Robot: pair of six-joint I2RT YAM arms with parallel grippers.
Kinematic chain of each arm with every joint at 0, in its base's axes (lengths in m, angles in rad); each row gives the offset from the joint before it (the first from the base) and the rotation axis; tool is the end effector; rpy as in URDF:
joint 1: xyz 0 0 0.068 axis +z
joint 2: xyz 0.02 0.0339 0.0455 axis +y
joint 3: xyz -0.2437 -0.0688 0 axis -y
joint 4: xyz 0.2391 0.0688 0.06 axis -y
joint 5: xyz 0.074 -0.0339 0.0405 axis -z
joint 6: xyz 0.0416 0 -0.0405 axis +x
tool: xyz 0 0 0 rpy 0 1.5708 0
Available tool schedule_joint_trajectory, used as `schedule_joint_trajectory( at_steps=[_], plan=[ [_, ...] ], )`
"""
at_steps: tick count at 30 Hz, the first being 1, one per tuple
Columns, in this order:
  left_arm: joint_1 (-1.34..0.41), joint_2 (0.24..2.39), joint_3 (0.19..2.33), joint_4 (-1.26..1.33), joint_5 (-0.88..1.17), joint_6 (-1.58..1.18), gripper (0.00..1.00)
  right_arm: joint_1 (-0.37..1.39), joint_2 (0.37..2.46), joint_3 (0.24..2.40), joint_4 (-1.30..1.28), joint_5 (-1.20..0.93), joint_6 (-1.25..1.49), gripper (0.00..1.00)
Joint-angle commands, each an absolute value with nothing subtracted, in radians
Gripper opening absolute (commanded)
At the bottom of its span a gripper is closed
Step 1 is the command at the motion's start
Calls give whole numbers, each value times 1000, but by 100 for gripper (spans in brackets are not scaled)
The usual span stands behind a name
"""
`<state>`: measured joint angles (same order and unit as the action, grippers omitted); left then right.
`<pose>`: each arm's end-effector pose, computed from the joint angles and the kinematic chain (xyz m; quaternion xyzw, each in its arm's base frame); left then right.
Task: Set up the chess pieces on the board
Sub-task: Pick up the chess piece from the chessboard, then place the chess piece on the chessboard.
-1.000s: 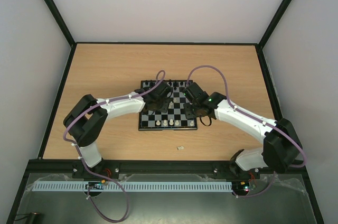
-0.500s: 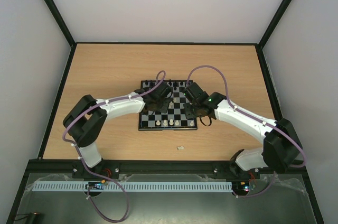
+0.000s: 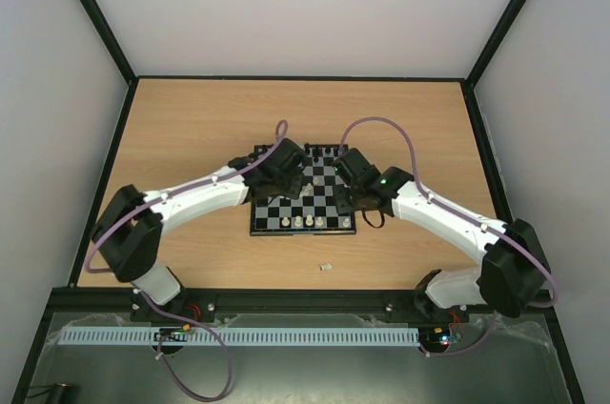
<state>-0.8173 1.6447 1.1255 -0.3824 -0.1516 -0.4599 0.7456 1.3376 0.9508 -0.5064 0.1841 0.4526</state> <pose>0.2418 -0.2486 0.1997 0.1429 0.9313 -0.1377 0.3056 0.2107 0.1842 0.2265 -0.1069 0.9336 0.1150 0.3222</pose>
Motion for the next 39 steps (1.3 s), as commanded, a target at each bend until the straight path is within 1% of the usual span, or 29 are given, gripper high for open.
schedule_joint_trajectory(
  at_steps=[1,6,8,9,11,13,28,39],
  plan=[
    [-825,1513,1117,-501,-173,-501,9,741,1305,964,-584,195,447,49],
    [-827,1394,1036,-555,-165,-553,9,741,1289,969,-591,206,447,66],
    [-828,1356,997,-566,-165,-572,9,741,1287,971,-594,204,449,74],
    [-830,1339,980,-568,-165,-580,9,741,1286,969,-595,203,449,80],
    [-833,1304,947,-564,-164,-595,10,741,1283,967,-595,202,452,100],
    [-834,1293,920,-557,-160,-610,10,741,1279,966,-597,203,454,99],
    [-905,1313,811,-470,-139,-687,10,742,1279,952,-594,208,456,99],
    [-918,1379,787,-414,-150,-684,11,741,1281,946,-592,207,454,99]
  ],
)
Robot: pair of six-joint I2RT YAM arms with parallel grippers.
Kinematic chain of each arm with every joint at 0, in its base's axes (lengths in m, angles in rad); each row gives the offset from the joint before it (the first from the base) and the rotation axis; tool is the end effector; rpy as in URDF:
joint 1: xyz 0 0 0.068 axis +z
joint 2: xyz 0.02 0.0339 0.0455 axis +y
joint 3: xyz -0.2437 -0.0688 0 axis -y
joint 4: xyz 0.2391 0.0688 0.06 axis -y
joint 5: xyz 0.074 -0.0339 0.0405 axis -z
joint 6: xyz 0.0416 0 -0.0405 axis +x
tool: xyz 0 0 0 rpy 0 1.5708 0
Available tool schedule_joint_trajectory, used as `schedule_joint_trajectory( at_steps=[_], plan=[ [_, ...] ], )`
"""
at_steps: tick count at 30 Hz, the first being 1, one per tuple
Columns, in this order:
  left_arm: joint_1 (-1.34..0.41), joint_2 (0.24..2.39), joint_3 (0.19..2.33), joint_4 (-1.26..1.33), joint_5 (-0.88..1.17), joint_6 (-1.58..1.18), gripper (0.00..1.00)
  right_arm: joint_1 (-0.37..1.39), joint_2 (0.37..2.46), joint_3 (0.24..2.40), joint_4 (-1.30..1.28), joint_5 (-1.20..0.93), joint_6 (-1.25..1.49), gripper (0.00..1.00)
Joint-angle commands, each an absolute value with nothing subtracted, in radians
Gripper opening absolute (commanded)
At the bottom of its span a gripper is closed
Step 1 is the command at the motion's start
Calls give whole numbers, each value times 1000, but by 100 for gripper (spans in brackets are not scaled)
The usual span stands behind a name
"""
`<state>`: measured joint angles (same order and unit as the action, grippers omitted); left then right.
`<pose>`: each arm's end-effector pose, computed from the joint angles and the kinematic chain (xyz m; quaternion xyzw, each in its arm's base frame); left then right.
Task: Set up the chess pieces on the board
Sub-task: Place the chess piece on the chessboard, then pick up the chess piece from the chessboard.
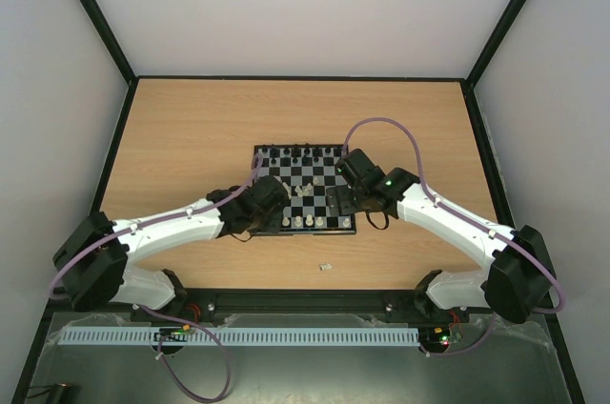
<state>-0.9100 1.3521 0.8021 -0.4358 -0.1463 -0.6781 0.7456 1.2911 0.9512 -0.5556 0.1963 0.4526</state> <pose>0.1680 -0.2062 0.1816 0.0895 0.9510 -0.1560 0.2515 0.2038 0.1772 0.2350 -0.1050 0.9337 0.1095 0.3244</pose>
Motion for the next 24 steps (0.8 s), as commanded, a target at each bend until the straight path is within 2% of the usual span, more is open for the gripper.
schedule_joint_trajectory(
  at_steps=[1,10,14,17,24],
  plan=[
    [-920,1384,788,-412,-149,-683,11,741,1280,945,-593,209,454,99],
    [-927,1393,800,-428,-168,-687,12,741,1272,939,-595,209,454,99],
    [-930,1367,823,-462,-178,-690,17,742,1270,938,-594,208,454,99],
    [-939,1333,863,-509,-206,-695,32,741,1272,936,-591,209,454,99],
    [-939,1266,906,-560,-305,-697,76,742,1303,957,-577,189,446,99]
  ],
)
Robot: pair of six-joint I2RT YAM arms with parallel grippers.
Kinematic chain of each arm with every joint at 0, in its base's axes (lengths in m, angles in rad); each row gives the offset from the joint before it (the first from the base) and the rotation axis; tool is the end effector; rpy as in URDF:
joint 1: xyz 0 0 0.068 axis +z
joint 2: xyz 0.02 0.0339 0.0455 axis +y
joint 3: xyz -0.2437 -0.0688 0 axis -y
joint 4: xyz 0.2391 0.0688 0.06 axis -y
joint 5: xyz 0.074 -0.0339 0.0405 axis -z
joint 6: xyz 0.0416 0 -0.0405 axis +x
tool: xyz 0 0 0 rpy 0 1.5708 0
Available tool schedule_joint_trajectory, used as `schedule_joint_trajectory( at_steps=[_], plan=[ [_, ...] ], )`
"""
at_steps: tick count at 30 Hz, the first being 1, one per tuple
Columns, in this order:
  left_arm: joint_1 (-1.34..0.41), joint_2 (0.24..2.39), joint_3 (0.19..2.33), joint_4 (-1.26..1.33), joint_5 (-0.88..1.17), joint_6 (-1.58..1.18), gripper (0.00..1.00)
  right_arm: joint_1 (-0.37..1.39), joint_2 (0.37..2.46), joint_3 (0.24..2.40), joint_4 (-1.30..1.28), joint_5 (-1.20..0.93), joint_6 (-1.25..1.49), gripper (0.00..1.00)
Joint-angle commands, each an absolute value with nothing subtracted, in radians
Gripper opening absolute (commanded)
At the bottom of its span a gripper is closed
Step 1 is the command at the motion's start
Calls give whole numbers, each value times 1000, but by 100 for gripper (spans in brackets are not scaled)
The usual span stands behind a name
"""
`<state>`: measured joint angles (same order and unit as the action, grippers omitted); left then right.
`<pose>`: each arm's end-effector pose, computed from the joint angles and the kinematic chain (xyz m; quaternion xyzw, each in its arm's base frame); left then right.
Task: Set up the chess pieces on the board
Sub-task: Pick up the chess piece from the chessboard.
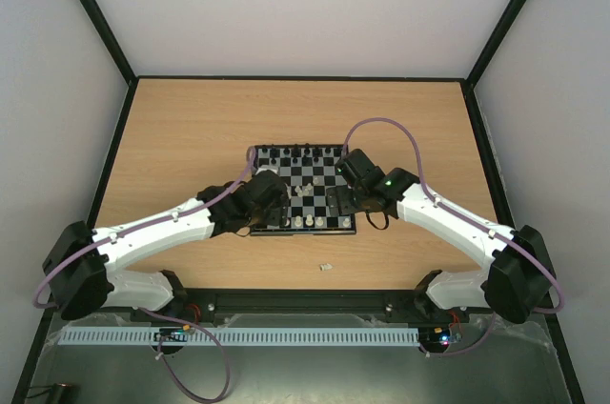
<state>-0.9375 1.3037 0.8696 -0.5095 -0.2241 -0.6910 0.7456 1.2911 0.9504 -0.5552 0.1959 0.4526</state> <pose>0.1643 -0.2082 0.2097 0.0820 0.9423 -0.1499 0.2878 0.2038 0.1771 0.2348 -0.1051 0.9337 0.1096 0.3241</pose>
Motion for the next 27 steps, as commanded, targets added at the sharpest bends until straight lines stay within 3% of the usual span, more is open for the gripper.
schedule_joint_trajectory(
  at_steps=[1,4,11,14,18,19,20,27],
  plan=[
    [-934,1267,908,-553,-310,-691,81,742,1310,960,-568,178,442,98],
    [-902,1279,906,-522,-313,-673,98,742,1340,973,-537,142,427,99],
    [-785,1299,905,-434,-297,-629,99,742,1448,1061,-514,87,408,98],
    [-730,1295,902,-390,-274,-613,100,742,1483,1103,-489,37,393,84],
    [-681,1280,891,-357,-251,-596,100,748,1548,1170,-471,-9,380,56],
    [-673,1275,886,-353,-248,-595,100,753,1574,1190,-471,-15,377,44],
    [-666,1269,878,-347,-245,-595,99,760,1599,1210,-471,-20,373,40],
    [-622,1198,821,-336,-220,-596,100,821,1786,1365,-498,10,357,38]
  ],
)
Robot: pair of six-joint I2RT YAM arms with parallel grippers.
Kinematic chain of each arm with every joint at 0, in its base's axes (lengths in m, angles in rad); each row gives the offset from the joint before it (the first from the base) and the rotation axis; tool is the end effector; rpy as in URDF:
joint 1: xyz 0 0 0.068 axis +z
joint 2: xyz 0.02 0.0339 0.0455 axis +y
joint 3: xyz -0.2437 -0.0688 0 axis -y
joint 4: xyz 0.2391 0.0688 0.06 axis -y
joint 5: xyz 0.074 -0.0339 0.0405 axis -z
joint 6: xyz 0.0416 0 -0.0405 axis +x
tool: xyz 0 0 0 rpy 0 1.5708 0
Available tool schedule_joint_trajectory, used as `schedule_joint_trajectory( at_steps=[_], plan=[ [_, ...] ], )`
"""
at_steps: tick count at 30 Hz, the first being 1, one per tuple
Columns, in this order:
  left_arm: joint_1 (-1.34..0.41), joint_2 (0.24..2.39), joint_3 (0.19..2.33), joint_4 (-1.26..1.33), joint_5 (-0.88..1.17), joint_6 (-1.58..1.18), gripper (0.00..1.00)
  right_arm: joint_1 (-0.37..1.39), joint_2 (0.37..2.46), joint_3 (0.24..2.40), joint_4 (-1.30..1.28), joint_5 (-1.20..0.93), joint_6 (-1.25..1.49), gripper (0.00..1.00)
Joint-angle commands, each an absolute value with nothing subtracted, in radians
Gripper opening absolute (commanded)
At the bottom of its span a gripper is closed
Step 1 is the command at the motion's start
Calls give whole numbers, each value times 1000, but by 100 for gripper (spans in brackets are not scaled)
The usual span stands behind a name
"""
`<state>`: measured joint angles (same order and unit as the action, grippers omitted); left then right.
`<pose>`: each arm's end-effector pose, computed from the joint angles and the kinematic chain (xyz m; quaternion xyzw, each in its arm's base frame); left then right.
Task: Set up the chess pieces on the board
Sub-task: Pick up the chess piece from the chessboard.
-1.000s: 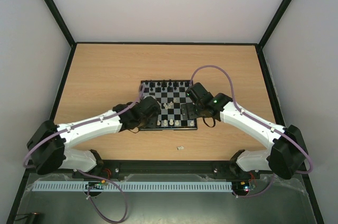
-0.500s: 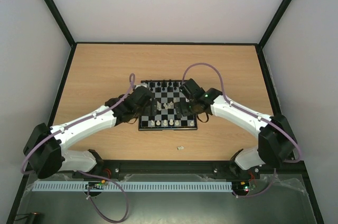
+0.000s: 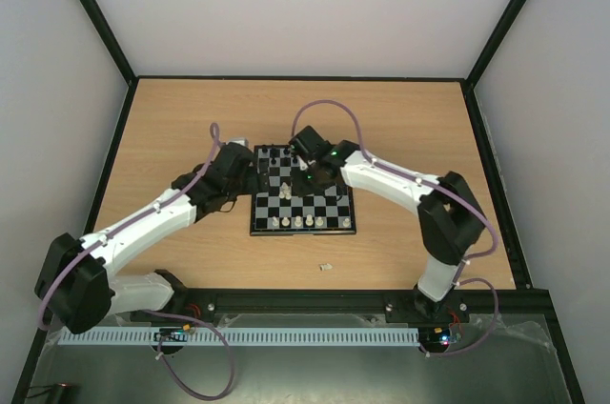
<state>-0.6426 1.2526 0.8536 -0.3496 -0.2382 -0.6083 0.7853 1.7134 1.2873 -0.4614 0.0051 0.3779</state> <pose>0.2230 -0.1547 0.2295 -0.0319 0.9109 -0.1440 0.3854 0.2619 0.2616 0.2209 -0.1898 0.9229 0.1820 0.2813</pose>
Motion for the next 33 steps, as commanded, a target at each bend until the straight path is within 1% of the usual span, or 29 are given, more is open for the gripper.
schedule_joint_trajectory(
  at_steps=[1,3,6,9,12,14,16,18,26,28,33],
  plan=[
    [-618,1186,814,-334,-215,-599,99,828,1807,1384,-504,16,356,38],
    [-614,1163,803,-331,-206,-602,99,840,1849,1420,-512,31,356,39],
    [-609,1140,796,-341,-204,-602,100,852,1897,1462,-525,63,356,44],
    [-603,1121,788,-343,-196,-601,100,860,1938,1496,-537,89,354,44],
    [-602,1117,786,-341,-178,-598,99,863,1971,1520,-542,97,354,42],
    [-602,1115,783,-342,-175,-597,99,864,1986,1533,-547,100,354,35],
    [-600,1110,781,-343,-175,-596,99,864,1996,1543,-549,101,356,33],
    [-596,1104,779,-342,-171,-593,99,865,2005,1553,-557,108,356,29],
    [-582,1096,772,-339,-159,-583,100,865,2026,1562,-569,123,358,27],
    [-578,1096,769,-338,-157,-581,99,866,2030,1562,-568,120,356,23],
    [-570,1094,764,-334,-150,-579,100,866,2036,1558,-568,115,355,23]
  ],
)
